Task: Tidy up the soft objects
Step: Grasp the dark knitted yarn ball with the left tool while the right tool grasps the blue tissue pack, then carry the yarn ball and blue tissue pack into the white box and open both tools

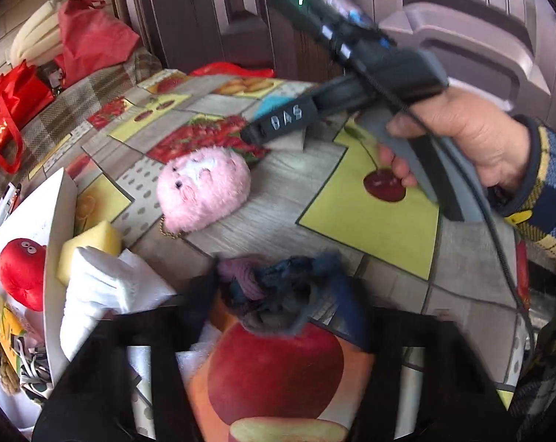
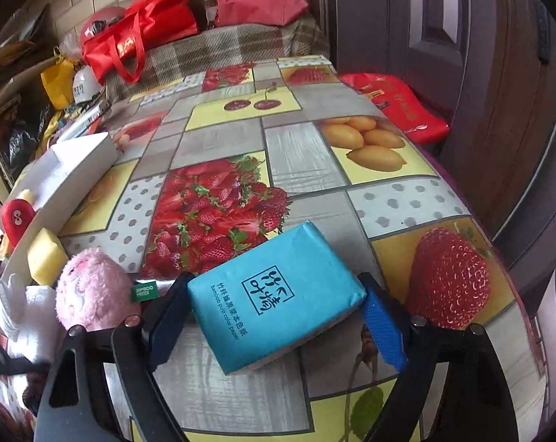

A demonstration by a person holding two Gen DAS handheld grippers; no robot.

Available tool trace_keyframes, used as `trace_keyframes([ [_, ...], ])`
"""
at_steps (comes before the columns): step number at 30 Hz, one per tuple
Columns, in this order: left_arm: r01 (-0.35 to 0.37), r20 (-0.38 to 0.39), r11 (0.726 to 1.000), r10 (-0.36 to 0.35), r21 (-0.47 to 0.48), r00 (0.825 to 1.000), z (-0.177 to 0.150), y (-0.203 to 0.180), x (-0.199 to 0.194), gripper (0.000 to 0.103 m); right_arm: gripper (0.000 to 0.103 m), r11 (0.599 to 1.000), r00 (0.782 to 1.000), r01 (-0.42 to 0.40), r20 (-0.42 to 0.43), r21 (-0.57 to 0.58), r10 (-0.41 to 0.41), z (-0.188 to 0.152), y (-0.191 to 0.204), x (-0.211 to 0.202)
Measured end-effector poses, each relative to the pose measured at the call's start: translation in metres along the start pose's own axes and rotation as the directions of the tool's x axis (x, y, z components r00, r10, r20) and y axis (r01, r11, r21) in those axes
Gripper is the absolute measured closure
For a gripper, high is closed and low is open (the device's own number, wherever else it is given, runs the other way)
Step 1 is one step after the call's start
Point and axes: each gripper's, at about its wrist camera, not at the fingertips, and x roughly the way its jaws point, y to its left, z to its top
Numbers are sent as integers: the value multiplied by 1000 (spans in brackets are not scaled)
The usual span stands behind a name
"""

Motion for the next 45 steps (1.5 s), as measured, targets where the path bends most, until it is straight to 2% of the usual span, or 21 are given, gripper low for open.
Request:
trace_keyframes([
  [2,0,-3,1000,0,7,1000,-1,-1,1,68,16,1000,999,9,33,20,-10,0,-3,-5],
  [6,-18,46,1000,17,23,999,-5,-4,-7,69,16,998,989,12,147,62,-21,-2,-9,-27],
  [9,-44,98,999,41,29,994,-8,-6,-16,69,16,996,961,24,274,87,-47,-9,-10,-50],
  [13,-106,203,994,107,-18,973,-12,1,-37,69,16,995,921,48,382,87,-78,-15,-5,-70],
  [19,-168,305,976,203,-136,931,-20,19,-62,69,16,992,900,0,433,130,-56,-20,-1,-83],
  [26,-234,337,936,317,-263,886,-36,46,-82,69,16,987,875,-62,483,149,-18,-28,12,-96],
  [31,-220,345,901,355,-373,869,-52,72,-95,69,16,990,869,-95,494,108,30,-32,31,-101],
  [34,-244,339,888,384,-390,859,-58,78,-99,69,16,993,862,-97,504,64,51,-33,46,-103],
  [45,-294,317,838,464,-460,827,-77,102,-112,69,16,987,863,-146,480,-59,157,-35,94,-99],
])
